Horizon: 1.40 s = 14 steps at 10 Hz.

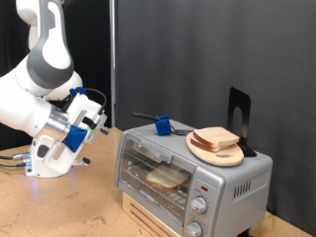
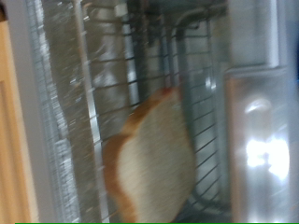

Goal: Make a piece of toast with the oven

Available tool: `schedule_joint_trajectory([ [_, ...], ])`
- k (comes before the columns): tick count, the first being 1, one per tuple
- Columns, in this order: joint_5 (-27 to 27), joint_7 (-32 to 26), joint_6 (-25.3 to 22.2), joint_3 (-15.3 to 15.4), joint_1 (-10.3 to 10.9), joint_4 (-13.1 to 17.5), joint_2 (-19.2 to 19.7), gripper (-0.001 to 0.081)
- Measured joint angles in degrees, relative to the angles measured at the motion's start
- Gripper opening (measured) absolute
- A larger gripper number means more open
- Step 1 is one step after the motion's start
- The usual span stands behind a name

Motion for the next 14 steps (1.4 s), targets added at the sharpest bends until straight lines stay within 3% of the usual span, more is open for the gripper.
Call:
schedule_joint_trajectory([
  [2,3.1,0.8,-7.8,-1.6,-0.6,3.6,3.1,0.0680],
  [4,2.4,0.5,-14.8,-2.2,-1.0,10.4,9.6,0.0680],
  [6,0.1,-5.1,-15.0,-1.8,-0.8,16.5,15.5,0.0680],
  [8,0.1,-8.8,-9.9,-1.0,-0.1,19.6,18.8,0.0680],
  [9,0.1,-8.3,-10.5,-1.0,-0.2,19.5,18.8,0.0680],
  [11,-1.6,-7.8,-19.0,-1.4,-0.9,21.2,20.3,0.0680],
  [12,0.6,-8.9,-20.2,-1.3,-1.0,22.3,22.2,0.0680],
  [14,7.0,-12.2,-16.5,0.0,-0.4,23.9,26.4,0.0680],
])
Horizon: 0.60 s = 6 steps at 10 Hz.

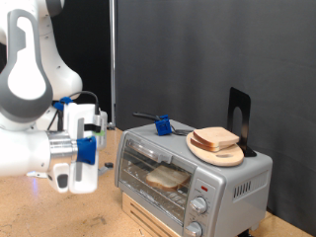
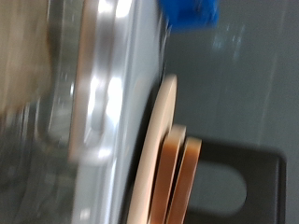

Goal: Make a piece of toast with the oven

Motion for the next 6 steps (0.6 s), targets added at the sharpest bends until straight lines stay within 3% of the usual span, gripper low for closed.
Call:
schedule_joint_trajectory([
  [2,2.6,0.9,4.2,1.0,1.3,2.6,3.5,0.0680],
  [5,2.1,4.9,8.1,1.1,4.2,8.8,9.5,0.0680],
  [6,2.1,4.7,7.9,1.1,4.1,8.6,9.4,0.0680],
])
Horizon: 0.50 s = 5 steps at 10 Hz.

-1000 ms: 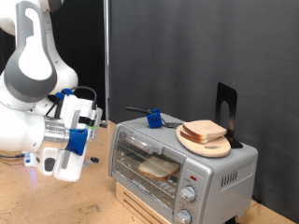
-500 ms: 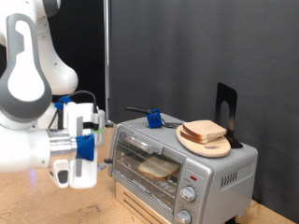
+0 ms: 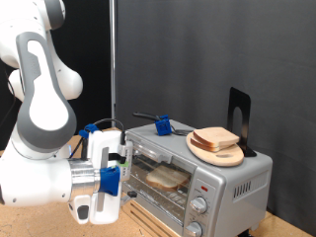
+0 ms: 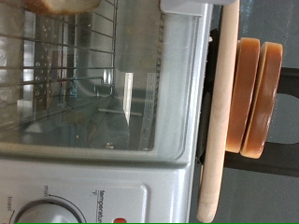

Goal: Make a piece of toast with the oven

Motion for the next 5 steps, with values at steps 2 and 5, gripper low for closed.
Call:
schedule_joint_trajectory([
  [2,2.3,-0.2,-3.0,0.1,-0.6,0.0,0.2,0.0680],
  [5,9.3,-0.6,2.5,1.0,0.5,2.4,3.3,0.0680],
])
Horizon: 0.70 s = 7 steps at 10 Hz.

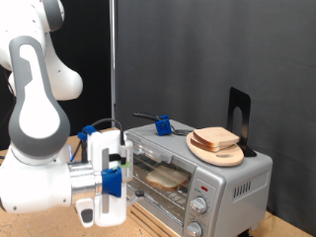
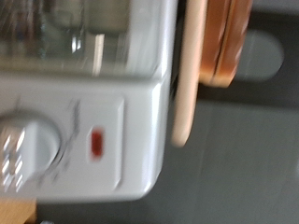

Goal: Make a piece of toast with the oven

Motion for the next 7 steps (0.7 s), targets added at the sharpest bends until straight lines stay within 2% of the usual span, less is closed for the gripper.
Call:
schedule_joint_trajectory([
  [3,2.7,0.1,6.8,0.4,2.9,5.5,4.9,0.0680],
  [7,0.6,1.4,9.8,0.1,5.9,14.5,12.6,0.0680],
])
